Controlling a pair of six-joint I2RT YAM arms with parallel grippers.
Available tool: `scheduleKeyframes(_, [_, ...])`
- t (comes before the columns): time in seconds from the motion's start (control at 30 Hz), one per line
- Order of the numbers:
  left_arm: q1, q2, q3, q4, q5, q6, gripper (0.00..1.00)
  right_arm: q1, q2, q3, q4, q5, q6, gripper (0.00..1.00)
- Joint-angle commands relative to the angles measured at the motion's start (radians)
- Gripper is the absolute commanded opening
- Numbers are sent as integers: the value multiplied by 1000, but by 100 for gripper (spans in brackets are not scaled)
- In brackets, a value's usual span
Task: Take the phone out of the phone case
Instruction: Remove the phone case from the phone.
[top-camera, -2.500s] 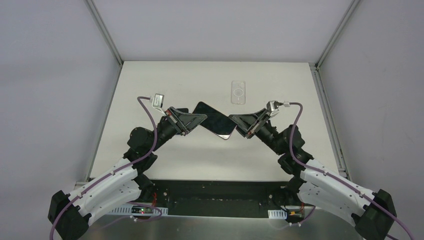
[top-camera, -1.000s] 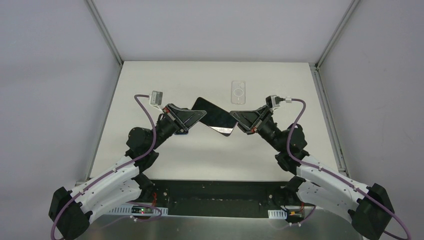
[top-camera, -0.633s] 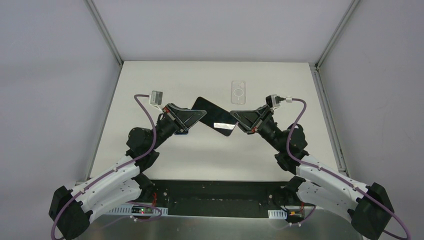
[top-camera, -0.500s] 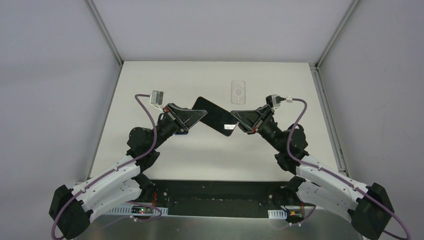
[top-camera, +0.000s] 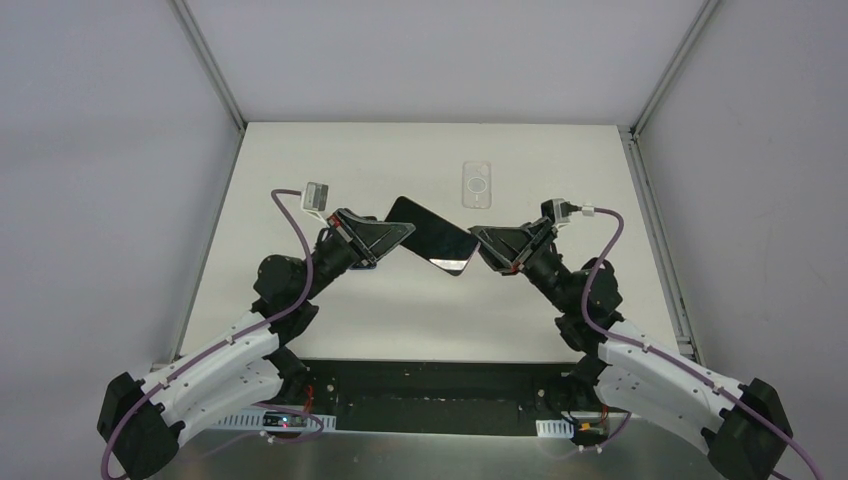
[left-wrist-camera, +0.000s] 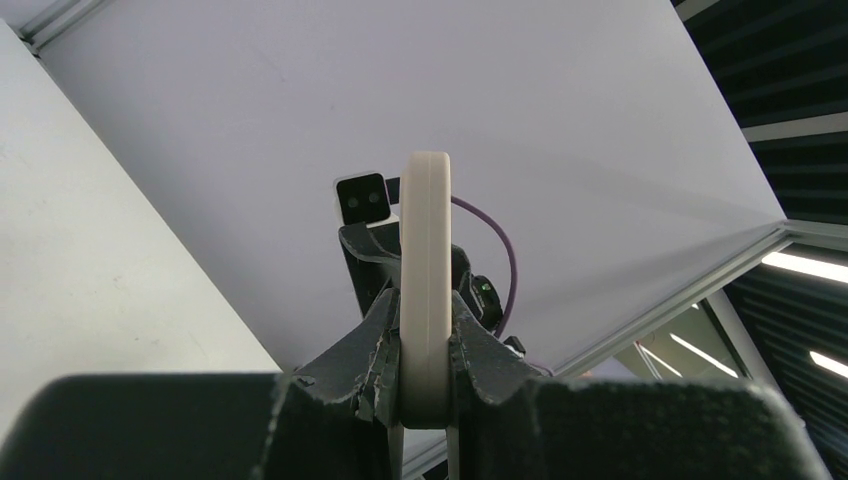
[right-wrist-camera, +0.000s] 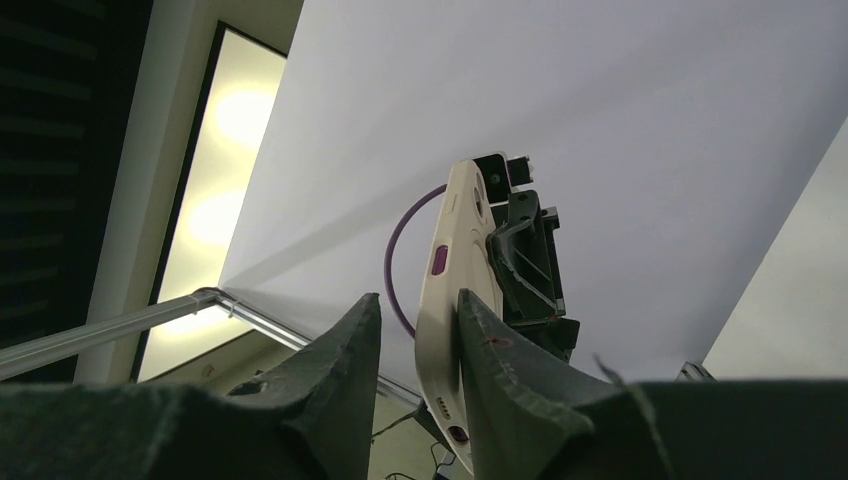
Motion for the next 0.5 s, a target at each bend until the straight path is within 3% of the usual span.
scheduleKeyframes(0.0, [11,-28,13,50,-54,16,0,3,-46,11,88,36,19,38])
scheduleKeyframes(0.1, [11,-34,12,50,-54,16,0,0,-50,8,72,48,15,38])
scheduleKeyframes(0.33, [11,-33,10,51,-53,16,0,-2,-34,17,77,36,31,19])
scheduleKeyframes(0.47, [11,-23,7,52,-54,15,0,-3,-6,10,181,24,70,16])
